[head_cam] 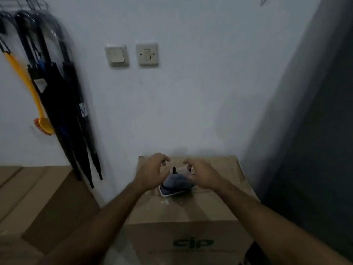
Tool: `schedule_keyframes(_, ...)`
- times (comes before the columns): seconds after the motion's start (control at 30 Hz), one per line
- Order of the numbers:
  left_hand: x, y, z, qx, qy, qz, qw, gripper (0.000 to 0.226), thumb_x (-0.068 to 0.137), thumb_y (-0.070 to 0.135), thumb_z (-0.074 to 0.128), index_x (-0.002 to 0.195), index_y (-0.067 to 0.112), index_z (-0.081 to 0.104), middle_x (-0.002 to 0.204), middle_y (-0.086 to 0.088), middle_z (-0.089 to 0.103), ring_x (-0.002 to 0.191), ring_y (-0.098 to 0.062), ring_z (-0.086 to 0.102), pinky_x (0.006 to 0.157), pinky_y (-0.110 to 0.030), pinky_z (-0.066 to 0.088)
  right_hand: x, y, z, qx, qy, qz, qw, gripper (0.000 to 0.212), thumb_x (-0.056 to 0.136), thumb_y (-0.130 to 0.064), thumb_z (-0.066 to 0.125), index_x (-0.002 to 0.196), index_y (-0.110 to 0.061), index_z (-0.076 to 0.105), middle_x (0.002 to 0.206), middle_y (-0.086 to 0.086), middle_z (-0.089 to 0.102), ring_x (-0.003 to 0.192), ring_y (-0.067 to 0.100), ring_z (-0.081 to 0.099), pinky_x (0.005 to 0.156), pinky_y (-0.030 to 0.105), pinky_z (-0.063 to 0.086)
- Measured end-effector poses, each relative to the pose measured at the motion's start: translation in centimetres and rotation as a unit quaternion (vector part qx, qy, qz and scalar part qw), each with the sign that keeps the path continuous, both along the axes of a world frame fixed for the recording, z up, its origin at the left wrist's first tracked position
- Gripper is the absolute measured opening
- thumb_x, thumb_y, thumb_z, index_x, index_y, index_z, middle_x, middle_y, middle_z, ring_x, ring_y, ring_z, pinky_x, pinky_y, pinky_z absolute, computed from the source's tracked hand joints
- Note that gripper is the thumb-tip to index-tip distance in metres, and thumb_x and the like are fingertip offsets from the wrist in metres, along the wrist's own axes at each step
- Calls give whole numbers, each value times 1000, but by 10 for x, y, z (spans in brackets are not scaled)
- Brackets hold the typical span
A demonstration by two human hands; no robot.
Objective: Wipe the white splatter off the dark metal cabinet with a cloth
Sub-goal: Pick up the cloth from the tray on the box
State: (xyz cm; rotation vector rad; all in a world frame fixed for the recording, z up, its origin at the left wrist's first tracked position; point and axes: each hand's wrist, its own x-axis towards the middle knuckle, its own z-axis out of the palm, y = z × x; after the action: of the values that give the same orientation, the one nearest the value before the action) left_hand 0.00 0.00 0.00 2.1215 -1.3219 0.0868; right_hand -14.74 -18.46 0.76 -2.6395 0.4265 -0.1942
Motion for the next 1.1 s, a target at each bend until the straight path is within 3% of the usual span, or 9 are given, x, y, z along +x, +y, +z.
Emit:
schedule_keyframes(0.17,0,-7,-53,17,-46,46,998,35,94,30,64,125,14,64,118,-2,62,108,-13,49,92,-26,40,20,-11,-50,-10,72,19,997,53,97,-41,64,146,-25,52,145,4,57,131,30,51,111,46,39)
schedule_keyframes(0.3,0,-10,-91,52,-4,85,995,51,94,47,58,139,23,51,133,3,53,115,-13,53,100,-38,50,33,-13,-78,-52,68,33,996,49,98,-40,59,144,-27,48,144,1,55,126,31,46,105,49,37)
schedule_keyframes(0.4,-2,-12,-109,68,24,80,994,68,93,49,61,150,15,46,148,-5,51,130,-20,52,112,-39,45,40,-16,-95,-83,86,34,992,48,99,-42,55,143,-27,46,146,3,52,126,33,44,104,52,37)
schedule_keyframes(0.53,-2,-14,-124,69,41,77,994,72,93,51,56,151,9,47,152,-14,51,135,-31,52,113,-42,39,48,-20,-113,-116,95,42,988,36,106,-41,45,138,-27,54,145,4,48,128,33,42,108,53,34)
schedule_keyframes(0.67,-3,-18,-128,64,53,85,993,74,91,51,55,149,6,50,151,-15,53,133,-32,54,110,-52,46,52,-17,-116,-139,81,35,986,33,110,-34,38,133,-18,56,139,8,53,123,33,43,104,49,36)
schedule_keyframes(0.83,1,-18,-109,39,54,72,995,68,88,50,59,144,11,54,146,-8,53,128,-25,54,107,-49,49,45,-14,-97,-109,28,16,994,26,110,-26,39,126,-12,55,135,11,56,121,33,43,103,48,36)
schedule_keyframes(0.97,-2,-21,-72,13,92,31,995,48,87,51,66,127,26,59,122,7,59,107,-13,56,91,-40,54,27,-15,-74,-68,-81,-3,994,25,108,-23,44,124,-10,58,122,14,60,112,33,49,96,46,39)
schedule_keyframes(1.1,-13,-22,-25,-36,198,-8,979,30,87,49,68,109,31,59,100,10,65,95,-11,64,84,-40,56,5,-12,-39,-11,-154,-12,988,24,108,-25,45,119,-9,59,110,14,62,101,32,53,85,42,43)
